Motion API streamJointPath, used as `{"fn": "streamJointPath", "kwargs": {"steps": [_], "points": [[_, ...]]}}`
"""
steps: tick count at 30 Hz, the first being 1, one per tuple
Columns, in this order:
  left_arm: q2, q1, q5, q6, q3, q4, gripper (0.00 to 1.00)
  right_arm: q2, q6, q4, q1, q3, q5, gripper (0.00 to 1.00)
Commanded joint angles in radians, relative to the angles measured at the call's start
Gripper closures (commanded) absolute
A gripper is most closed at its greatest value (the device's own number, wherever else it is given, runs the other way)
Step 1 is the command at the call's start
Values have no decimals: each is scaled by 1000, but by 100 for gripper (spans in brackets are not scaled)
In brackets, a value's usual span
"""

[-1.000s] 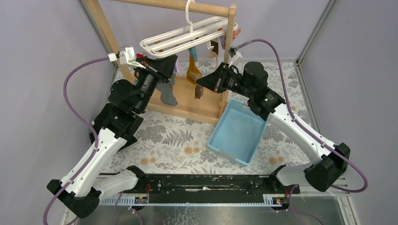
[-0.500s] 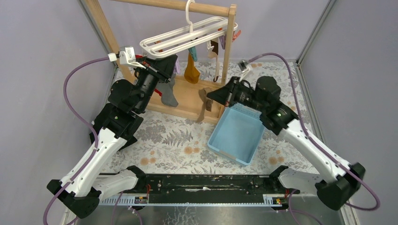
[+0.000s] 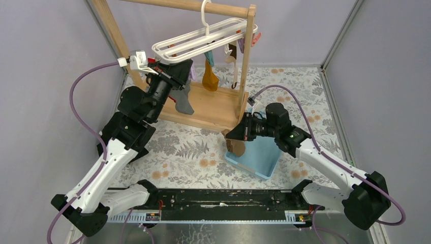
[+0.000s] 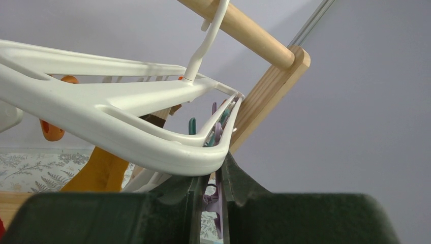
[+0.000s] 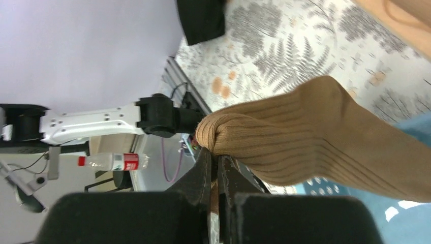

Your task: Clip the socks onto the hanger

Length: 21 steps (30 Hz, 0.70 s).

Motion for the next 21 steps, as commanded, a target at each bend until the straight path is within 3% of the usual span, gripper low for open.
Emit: {"fn": "streamJointPath", "kwargs": {"steps": [1, 6, 12, 17, 21], "points": [[-21, 1, 18, 8, -5, -9, 100, -45, 70, 190, 2, 52, -122, 100], [-22, 1, 10, 9, -12, -2, 100, -55, 98, 185, 8, 161, -161, 100], [-17, 1, 9, 9, -16, 3, 100, 79, 102, 208, 86, 283, -191, 100], [-28, 1, -10, 29, -11, -13, 100, 120, 154, 306, 97, 242, -200, 100], [-35, 2, -17, 34, -14, -17, 100, 90, 135, 276, 89, 153, -164, 100]]}}
